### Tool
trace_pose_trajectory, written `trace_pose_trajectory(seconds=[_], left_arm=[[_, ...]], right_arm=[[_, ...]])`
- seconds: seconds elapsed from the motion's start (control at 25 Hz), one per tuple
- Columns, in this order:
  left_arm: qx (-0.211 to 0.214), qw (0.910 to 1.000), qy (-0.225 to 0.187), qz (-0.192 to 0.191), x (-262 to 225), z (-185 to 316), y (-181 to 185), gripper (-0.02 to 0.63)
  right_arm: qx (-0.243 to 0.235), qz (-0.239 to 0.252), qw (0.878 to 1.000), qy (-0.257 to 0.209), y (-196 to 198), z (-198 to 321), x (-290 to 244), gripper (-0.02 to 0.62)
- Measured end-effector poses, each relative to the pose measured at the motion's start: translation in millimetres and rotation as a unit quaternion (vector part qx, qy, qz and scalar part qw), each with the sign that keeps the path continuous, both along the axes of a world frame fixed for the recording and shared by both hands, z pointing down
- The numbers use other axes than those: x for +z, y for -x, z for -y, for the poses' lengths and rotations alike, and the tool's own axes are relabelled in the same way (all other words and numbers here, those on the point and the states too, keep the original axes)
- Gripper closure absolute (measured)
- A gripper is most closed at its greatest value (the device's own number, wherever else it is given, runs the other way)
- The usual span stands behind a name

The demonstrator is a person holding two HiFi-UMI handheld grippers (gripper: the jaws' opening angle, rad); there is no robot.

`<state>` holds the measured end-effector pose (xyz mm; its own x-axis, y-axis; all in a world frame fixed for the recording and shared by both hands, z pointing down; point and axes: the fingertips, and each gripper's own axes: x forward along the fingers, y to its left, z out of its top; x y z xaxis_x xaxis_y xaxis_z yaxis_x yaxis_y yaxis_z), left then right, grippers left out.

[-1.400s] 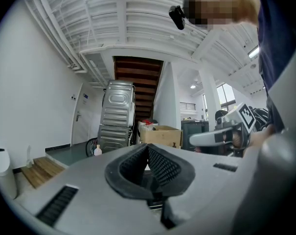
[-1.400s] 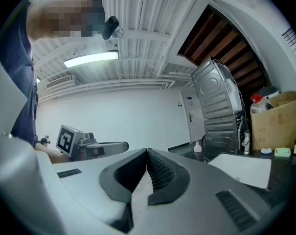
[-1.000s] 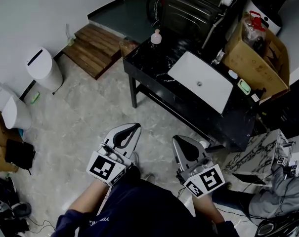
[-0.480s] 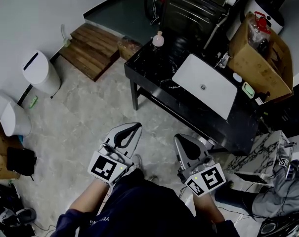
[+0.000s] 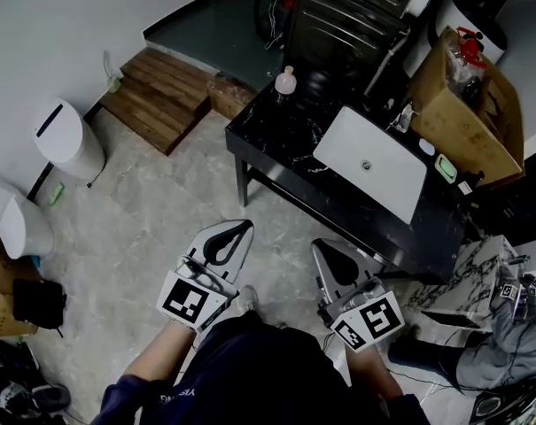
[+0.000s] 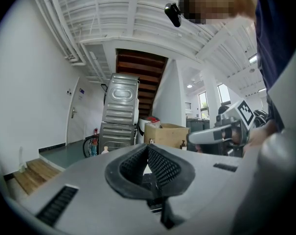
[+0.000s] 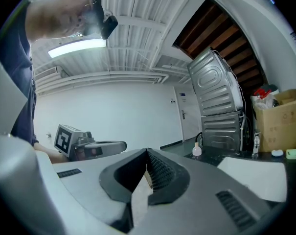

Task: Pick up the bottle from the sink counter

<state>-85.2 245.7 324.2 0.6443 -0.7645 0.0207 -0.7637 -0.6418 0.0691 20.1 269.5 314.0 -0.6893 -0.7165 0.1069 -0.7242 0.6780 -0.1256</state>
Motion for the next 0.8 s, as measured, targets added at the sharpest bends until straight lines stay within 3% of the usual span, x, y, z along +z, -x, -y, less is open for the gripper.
trace_pose_trajectory(seconds=[0.8], left_arm=[[0.020,0.9997,-0.011,-0.004,-2.1,33.8,20.3,0.598]], right_arm=[[0.018,-0.001,1.000,-0.006,23.1,29.3,-2.2,0.571]])
